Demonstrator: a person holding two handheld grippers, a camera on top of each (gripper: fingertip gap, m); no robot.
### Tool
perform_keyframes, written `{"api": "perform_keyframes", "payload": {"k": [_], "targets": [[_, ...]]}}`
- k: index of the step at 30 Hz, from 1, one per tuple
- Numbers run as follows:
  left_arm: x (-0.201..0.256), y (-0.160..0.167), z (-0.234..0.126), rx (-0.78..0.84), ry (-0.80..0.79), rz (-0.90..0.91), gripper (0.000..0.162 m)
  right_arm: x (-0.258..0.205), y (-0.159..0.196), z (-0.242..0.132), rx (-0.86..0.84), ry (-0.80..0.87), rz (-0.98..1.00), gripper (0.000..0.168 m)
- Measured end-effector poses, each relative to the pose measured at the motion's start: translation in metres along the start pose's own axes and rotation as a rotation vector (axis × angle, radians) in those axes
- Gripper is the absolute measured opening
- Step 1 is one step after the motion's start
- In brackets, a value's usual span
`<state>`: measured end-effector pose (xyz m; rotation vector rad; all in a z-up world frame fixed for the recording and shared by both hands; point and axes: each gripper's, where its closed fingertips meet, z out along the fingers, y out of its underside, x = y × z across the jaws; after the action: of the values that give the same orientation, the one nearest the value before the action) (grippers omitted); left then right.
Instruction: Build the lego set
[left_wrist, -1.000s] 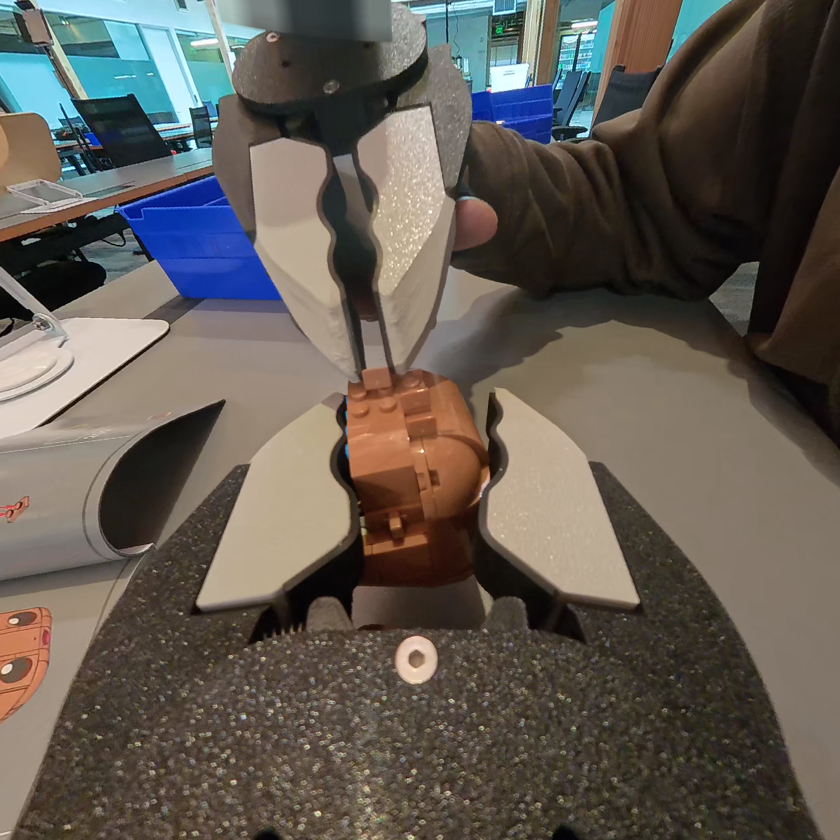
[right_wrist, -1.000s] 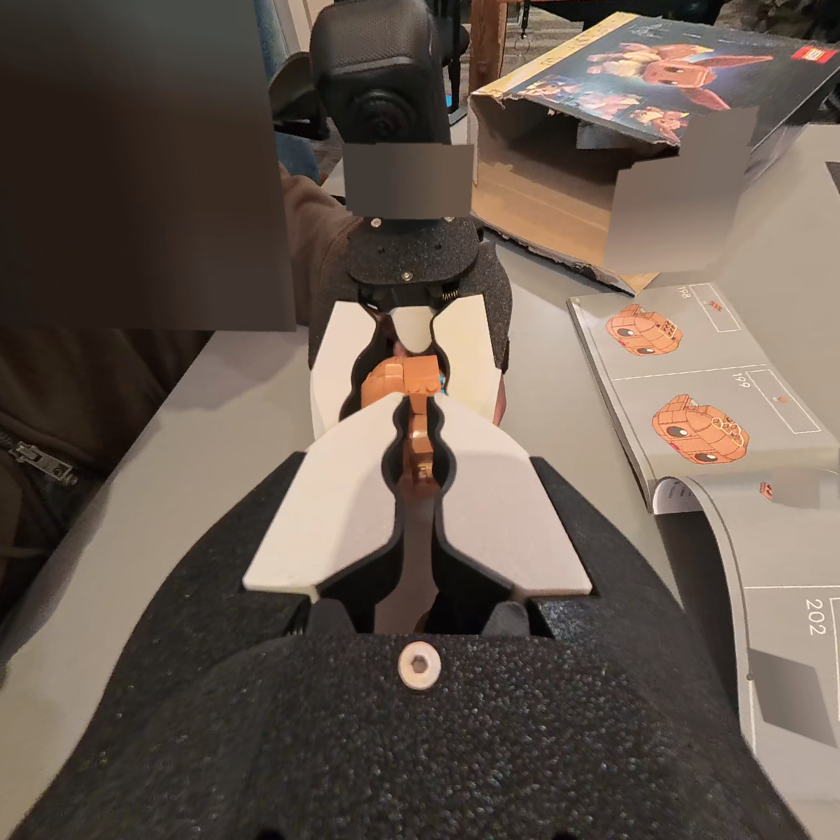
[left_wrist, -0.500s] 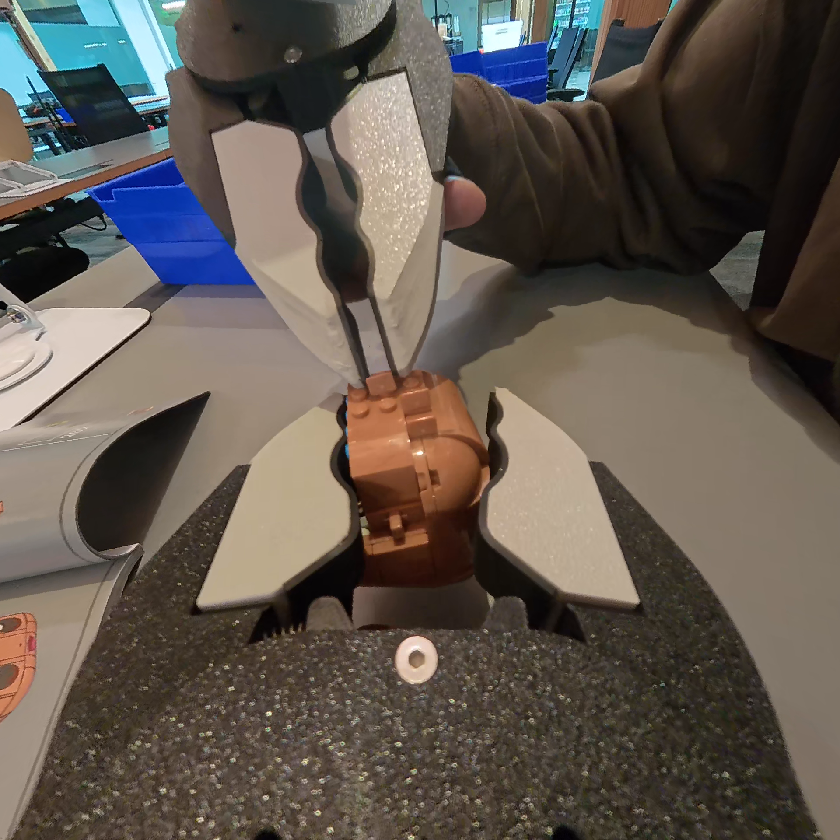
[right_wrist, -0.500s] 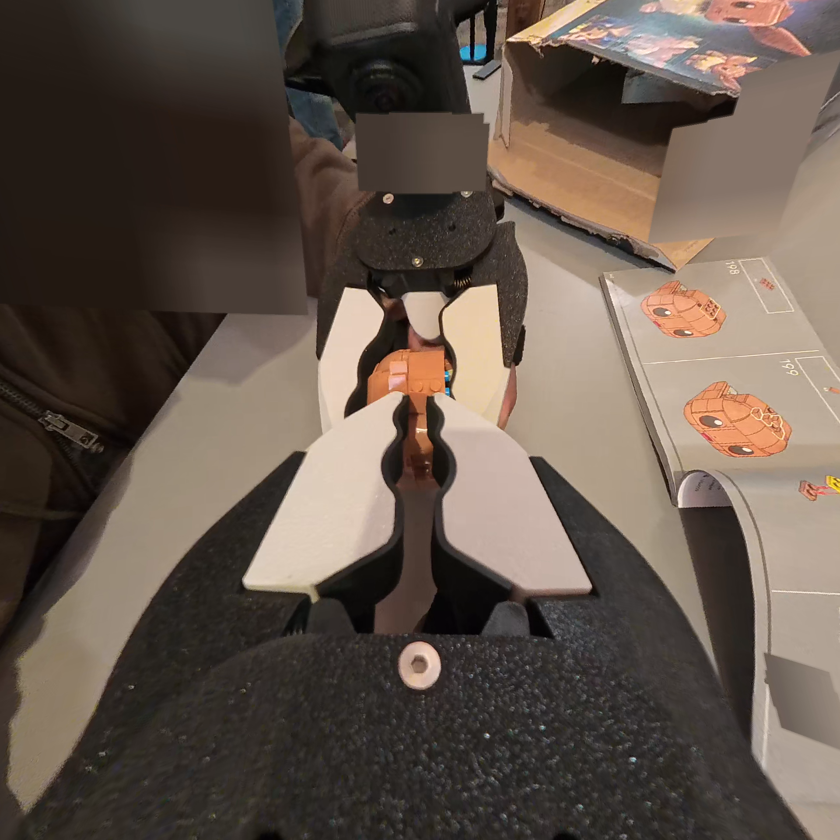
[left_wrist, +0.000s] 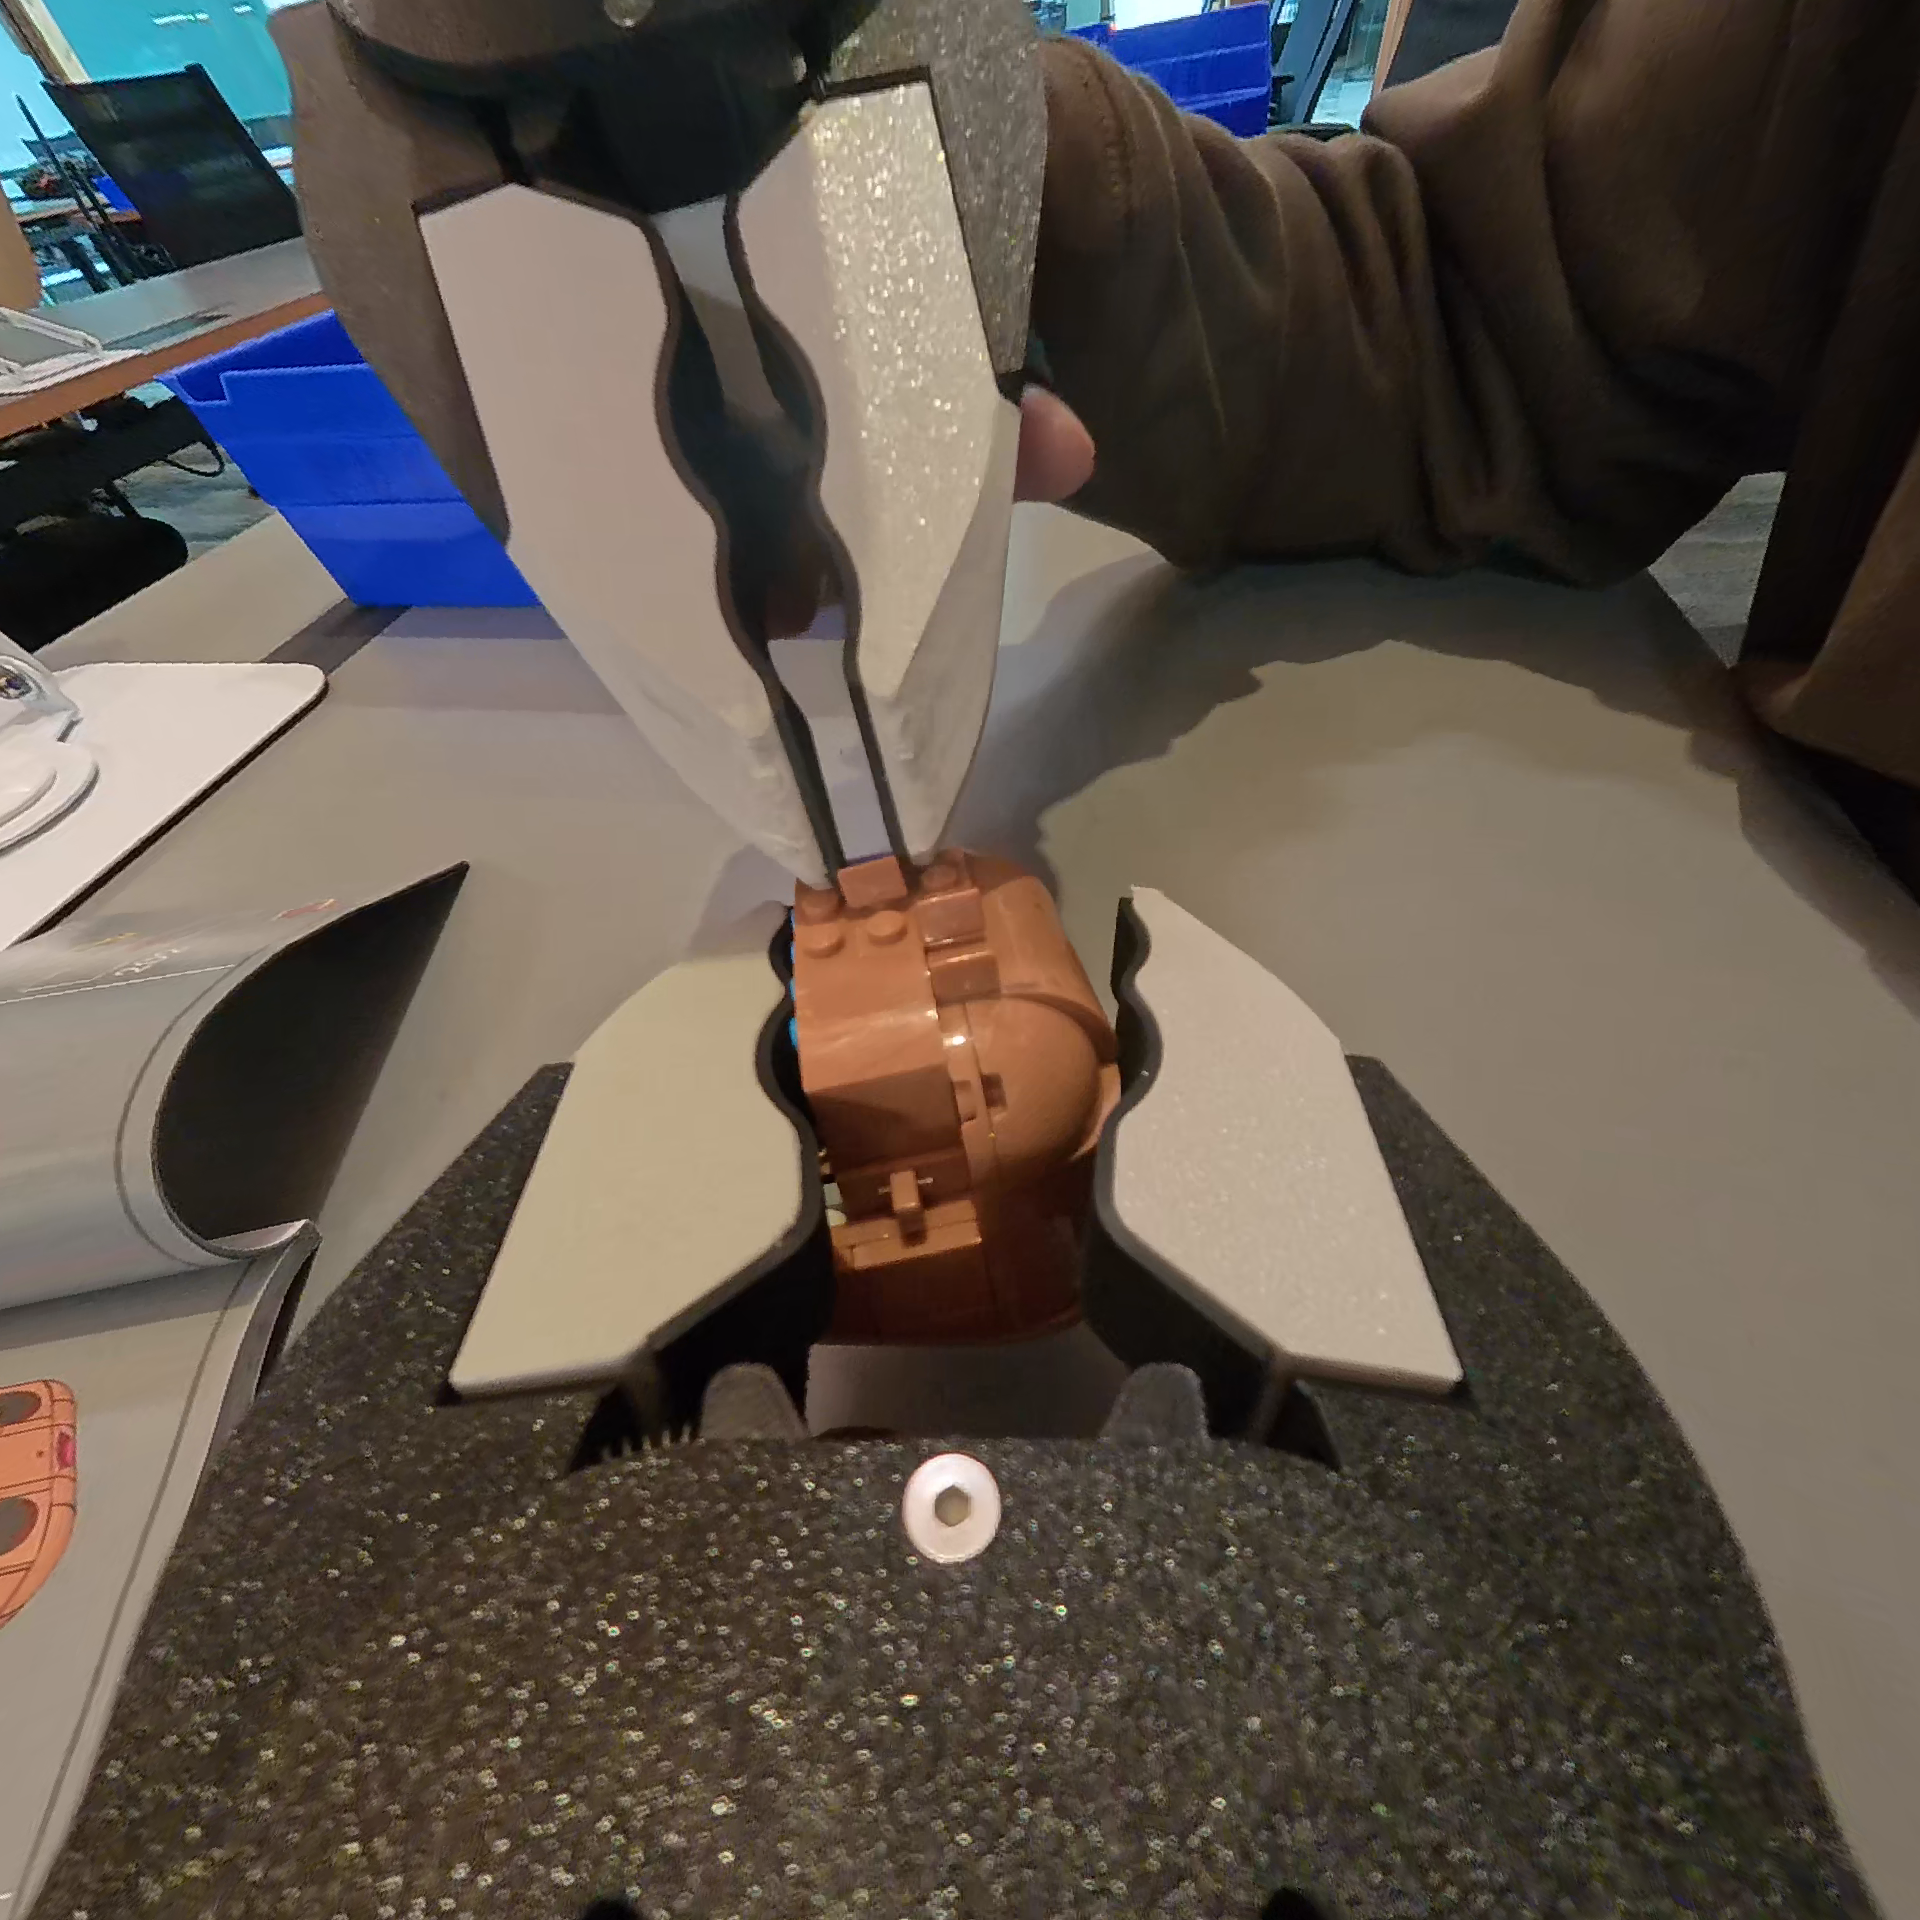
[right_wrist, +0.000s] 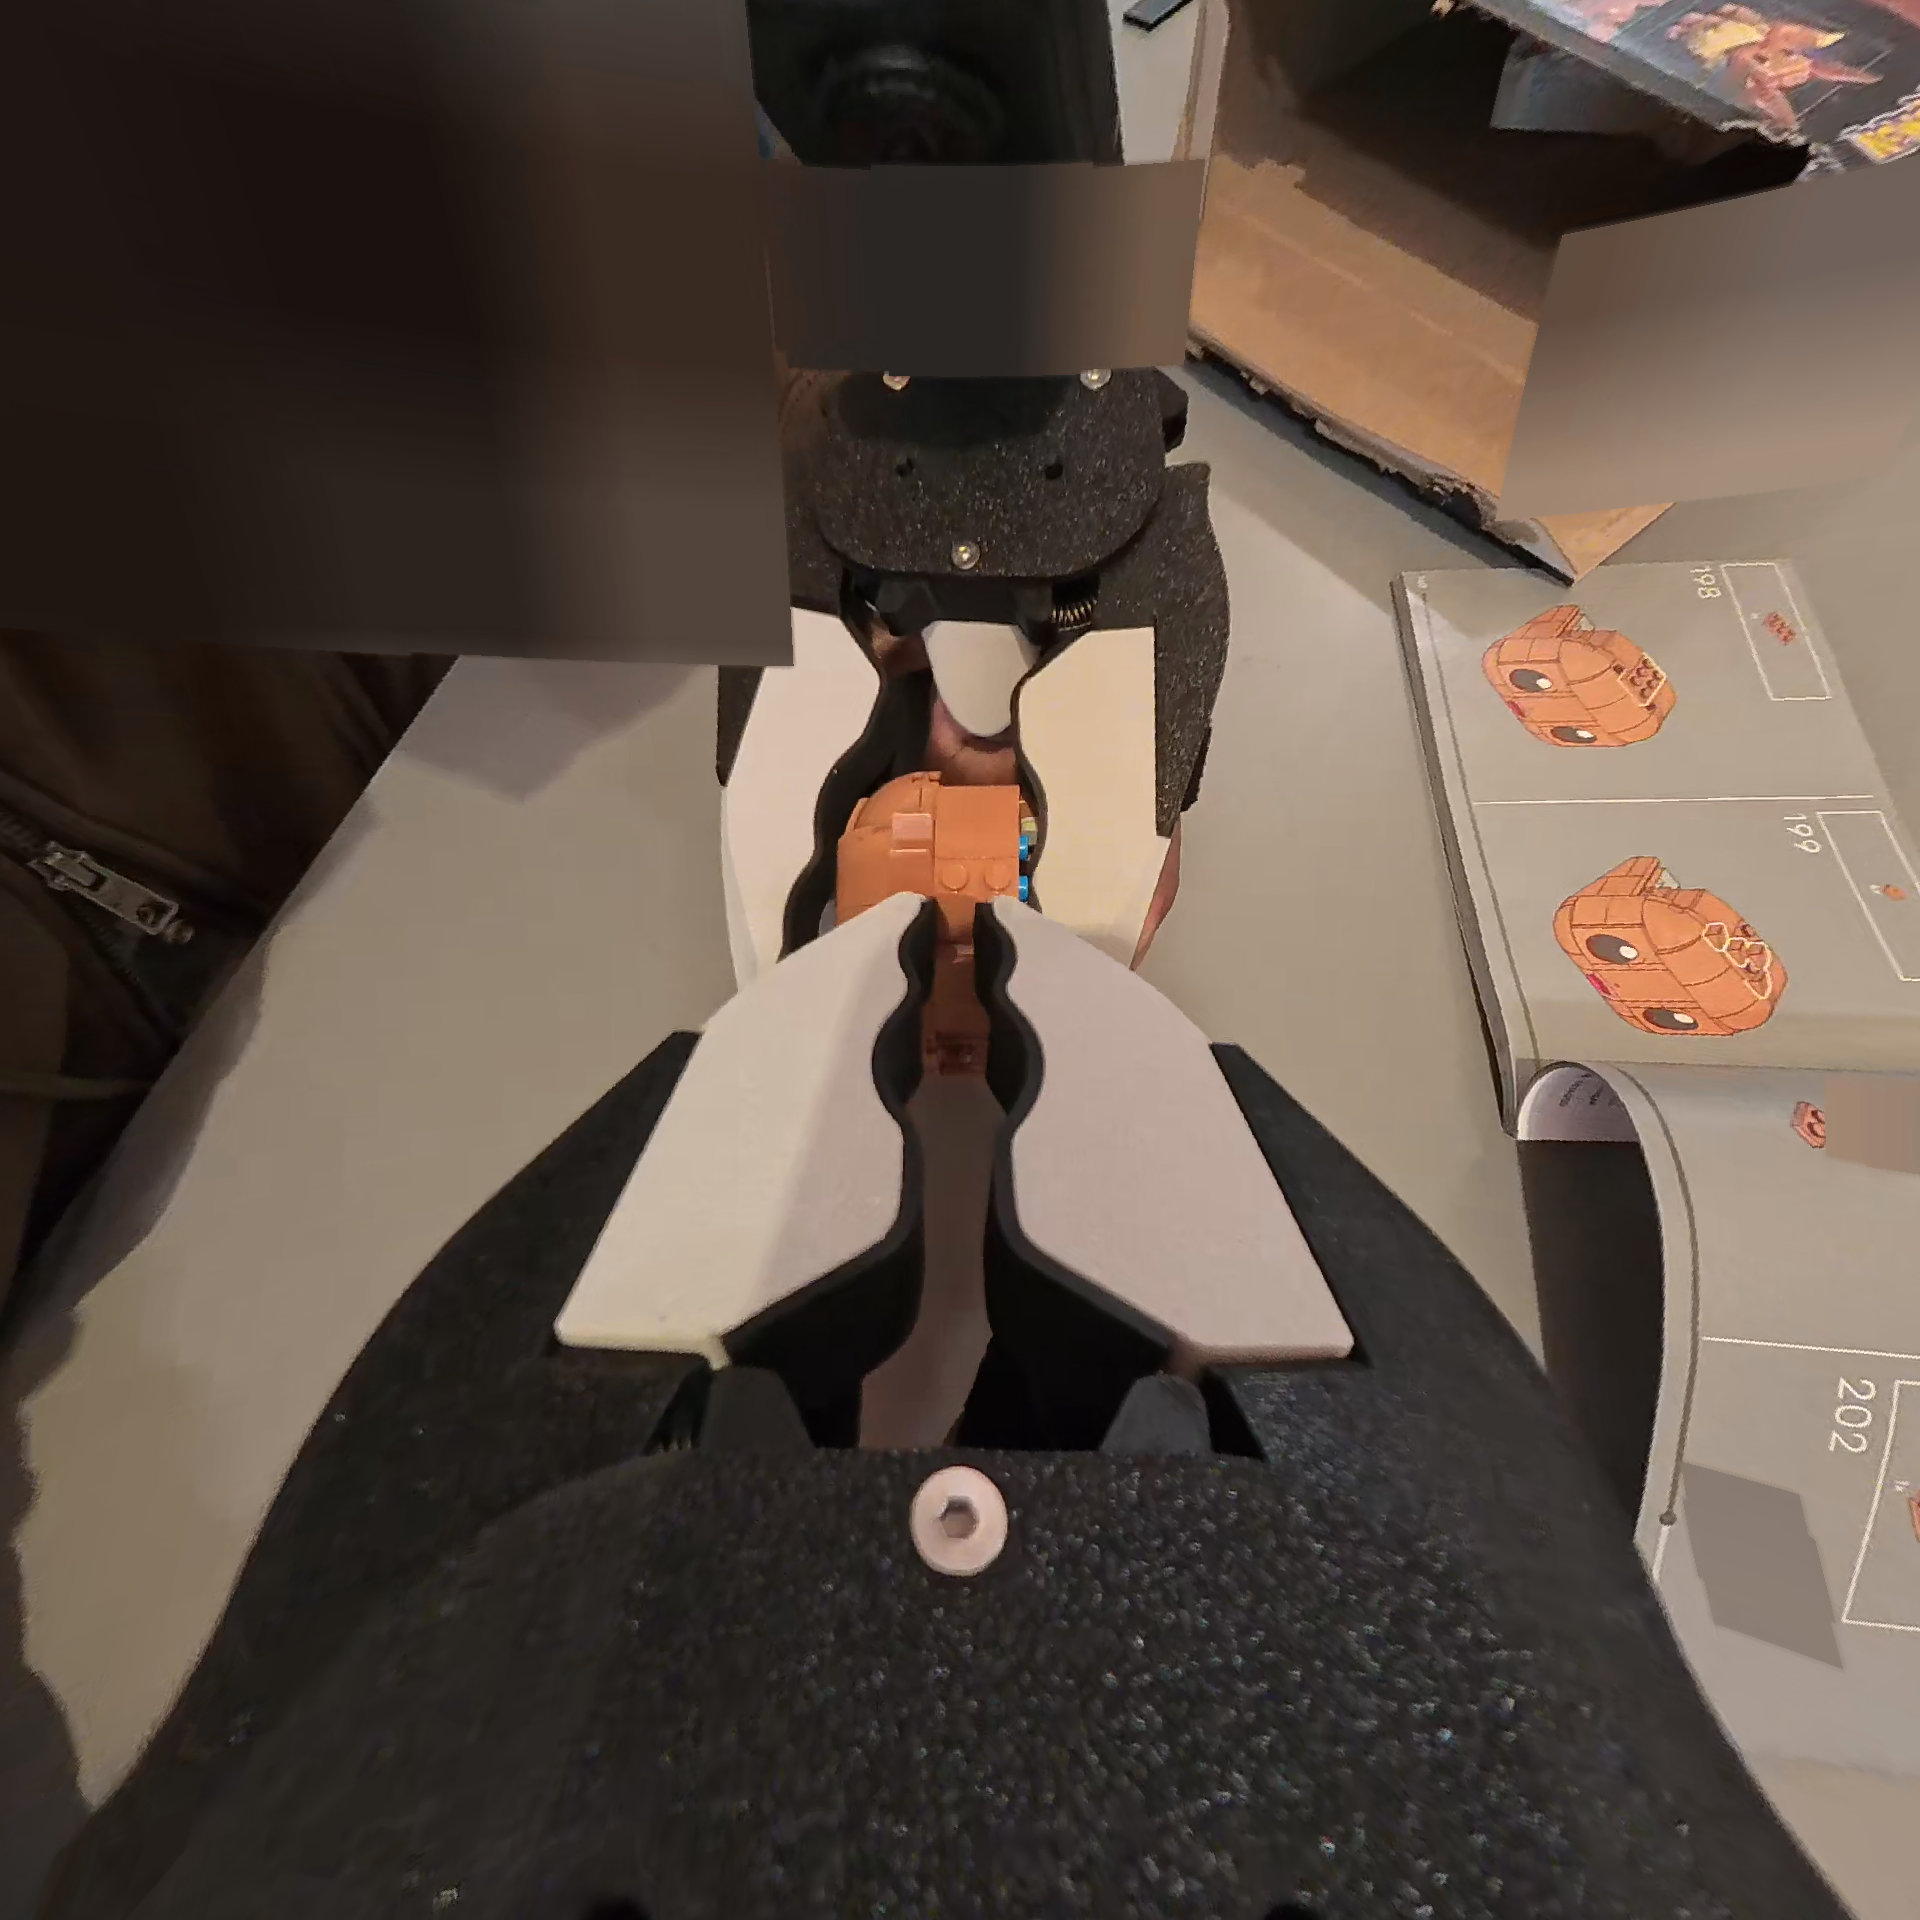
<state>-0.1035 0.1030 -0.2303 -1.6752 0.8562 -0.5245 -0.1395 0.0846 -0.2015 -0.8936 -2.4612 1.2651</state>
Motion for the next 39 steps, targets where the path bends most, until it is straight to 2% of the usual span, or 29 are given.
{"api": "perform_keyframes", "payload": {"k": [11, 20, 39], "targets": [[-0.003, 0.002, -0.001, -0.014, -0.010, -0.007, 0.057, 0.002, 0.001, 0.002, -0.023, 0.009, -0.015, 0.007], [-0.002, -0.003, -0.006, 0.041, -0.003, -0.006, 0.056, 0.002, -0.006, 0.001, 0.076, -0.040, 0.041, 0.006], [-0.004, -0.013, -0.010, 0.110, -0.012, -0.028, 0.057, 0.005, -0.016, -0.001, 0.146, -0.027, 0.087, 0.006]]}}
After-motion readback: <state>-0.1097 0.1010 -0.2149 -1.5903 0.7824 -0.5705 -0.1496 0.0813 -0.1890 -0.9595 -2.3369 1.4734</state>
